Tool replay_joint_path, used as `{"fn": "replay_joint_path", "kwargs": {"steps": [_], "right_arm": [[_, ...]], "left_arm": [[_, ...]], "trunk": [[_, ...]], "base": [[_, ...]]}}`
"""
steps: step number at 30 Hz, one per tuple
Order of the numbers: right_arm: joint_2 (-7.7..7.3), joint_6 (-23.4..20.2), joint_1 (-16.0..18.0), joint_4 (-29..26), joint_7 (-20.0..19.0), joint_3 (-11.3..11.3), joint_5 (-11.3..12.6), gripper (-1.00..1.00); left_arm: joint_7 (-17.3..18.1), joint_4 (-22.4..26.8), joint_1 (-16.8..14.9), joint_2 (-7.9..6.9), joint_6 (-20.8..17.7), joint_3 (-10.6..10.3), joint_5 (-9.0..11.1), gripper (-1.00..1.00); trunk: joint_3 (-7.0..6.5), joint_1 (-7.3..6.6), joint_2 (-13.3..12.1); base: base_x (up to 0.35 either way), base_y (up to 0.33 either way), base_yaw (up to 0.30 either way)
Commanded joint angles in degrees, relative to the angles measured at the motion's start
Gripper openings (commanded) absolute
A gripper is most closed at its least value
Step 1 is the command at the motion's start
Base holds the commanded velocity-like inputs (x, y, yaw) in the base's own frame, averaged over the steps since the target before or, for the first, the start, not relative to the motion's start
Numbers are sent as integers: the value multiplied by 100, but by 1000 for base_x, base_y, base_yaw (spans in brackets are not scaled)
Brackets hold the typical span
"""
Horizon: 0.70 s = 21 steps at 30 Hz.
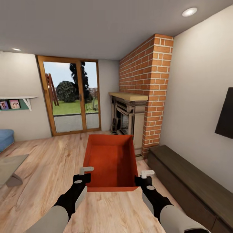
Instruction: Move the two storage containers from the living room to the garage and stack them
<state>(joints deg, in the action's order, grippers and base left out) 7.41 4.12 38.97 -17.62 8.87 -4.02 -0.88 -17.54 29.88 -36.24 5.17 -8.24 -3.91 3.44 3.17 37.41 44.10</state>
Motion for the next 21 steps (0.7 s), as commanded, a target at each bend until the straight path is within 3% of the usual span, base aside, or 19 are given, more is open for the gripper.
{"fn": "replay_joint_path", "kwargs": {"steps": [1, 21], "right_arm": [[11, 10, 5, 9, 56, -20, -9, -100], [40, 10, 5, 10, 53, -20, -8, -100]], "left_arm": [[-74, 15, -6, -7, -46, -13, -54, -100], [-74, -26, -6, 1, -46, -7, -54, -100]], "trunk": [[10, 1, 8], [10, 1, 8]], "base": [[0, 0, 272], [0, 0, 273]]}}
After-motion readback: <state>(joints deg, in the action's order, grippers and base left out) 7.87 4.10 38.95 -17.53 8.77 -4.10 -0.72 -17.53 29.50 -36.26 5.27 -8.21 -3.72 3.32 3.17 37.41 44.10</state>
